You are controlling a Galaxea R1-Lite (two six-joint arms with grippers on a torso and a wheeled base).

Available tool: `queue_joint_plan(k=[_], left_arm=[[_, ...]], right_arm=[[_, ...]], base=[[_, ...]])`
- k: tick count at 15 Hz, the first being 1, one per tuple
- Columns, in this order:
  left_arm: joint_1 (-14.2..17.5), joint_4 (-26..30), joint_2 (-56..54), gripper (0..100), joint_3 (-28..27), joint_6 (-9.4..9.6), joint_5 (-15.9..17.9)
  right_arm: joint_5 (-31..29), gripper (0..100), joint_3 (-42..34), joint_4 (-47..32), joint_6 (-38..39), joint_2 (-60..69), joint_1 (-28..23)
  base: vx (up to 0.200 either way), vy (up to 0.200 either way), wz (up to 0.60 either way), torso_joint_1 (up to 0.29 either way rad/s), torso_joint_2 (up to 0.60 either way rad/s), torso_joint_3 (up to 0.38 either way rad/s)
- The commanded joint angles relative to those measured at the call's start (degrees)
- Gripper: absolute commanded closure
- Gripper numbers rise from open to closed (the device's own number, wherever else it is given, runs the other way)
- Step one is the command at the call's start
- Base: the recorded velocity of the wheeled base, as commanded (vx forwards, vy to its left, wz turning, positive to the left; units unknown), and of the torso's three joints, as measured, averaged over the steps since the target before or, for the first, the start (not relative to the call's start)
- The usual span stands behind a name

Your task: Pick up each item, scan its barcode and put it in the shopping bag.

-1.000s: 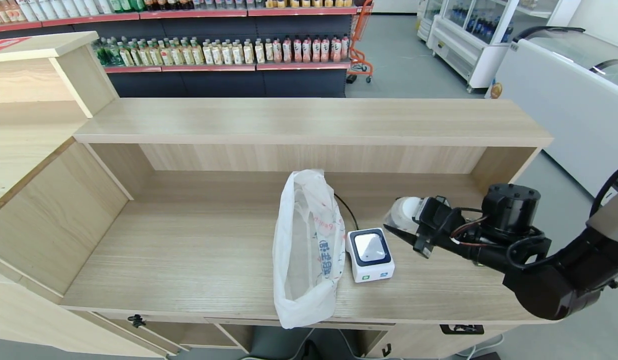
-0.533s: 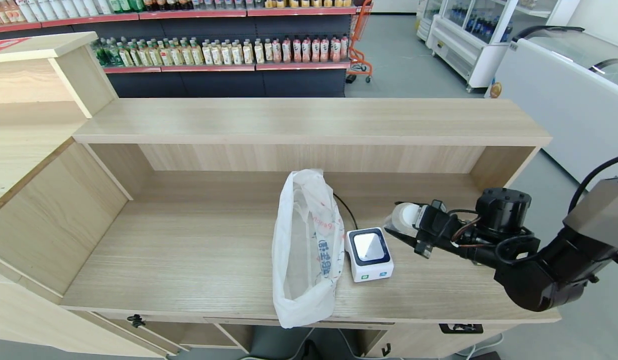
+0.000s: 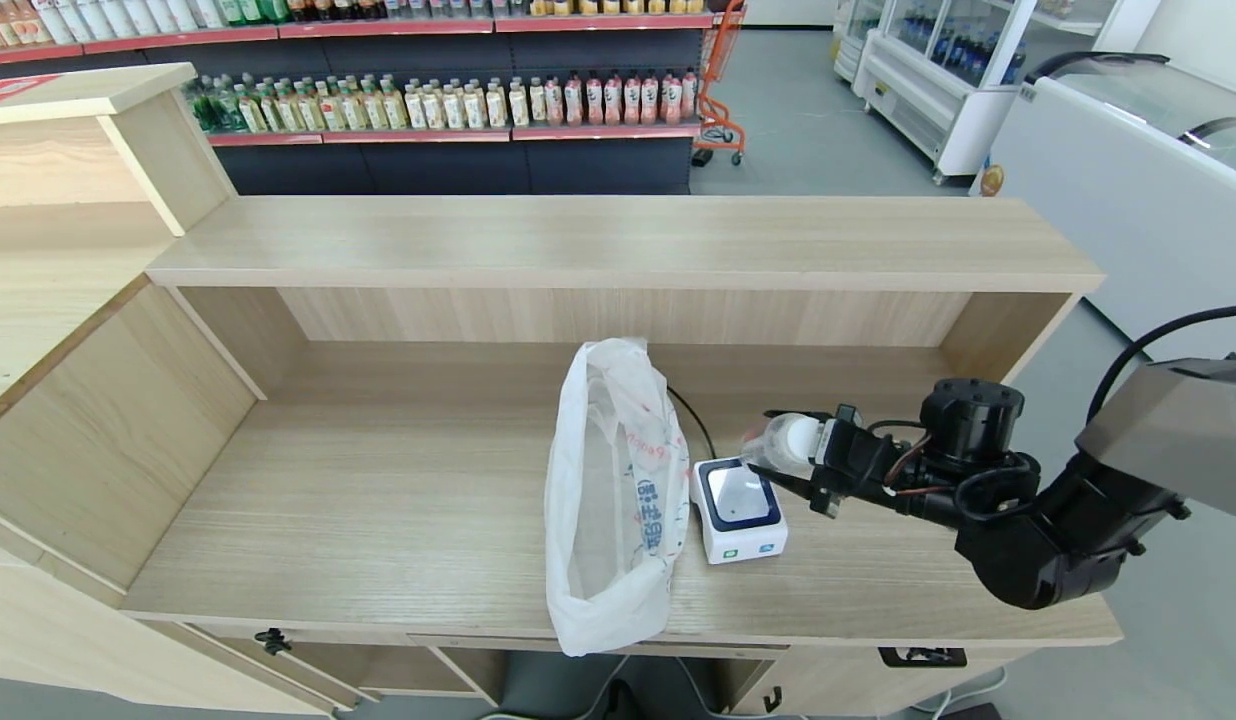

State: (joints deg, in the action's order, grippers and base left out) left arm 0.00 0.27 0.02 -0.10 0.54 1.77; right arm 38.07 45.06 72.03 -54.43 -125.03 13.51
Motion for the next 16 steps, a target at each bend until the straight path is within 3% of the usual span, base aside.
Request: queue_joint_plan(k=[1, 16], left_arm=[[0.0, 0.0, -0.02, 100, -0.08, -0.01, -0.01], [0.0, 0.0, -0.02, 100, 0.01, -0.01, -0.01]], right_arm=[[0.34, 100, 1.0, 0.04, -0.06, -1.1, 0.03], [6.4, 100, 4.87, -0.05, -0.5, -5.05, 0.03]], base=[[0.0, 0.0, 0.0, 0.0, 0.0, 0.0], [0.0, 0.0, 0.0, 0.0, 0.0, 0.0]])
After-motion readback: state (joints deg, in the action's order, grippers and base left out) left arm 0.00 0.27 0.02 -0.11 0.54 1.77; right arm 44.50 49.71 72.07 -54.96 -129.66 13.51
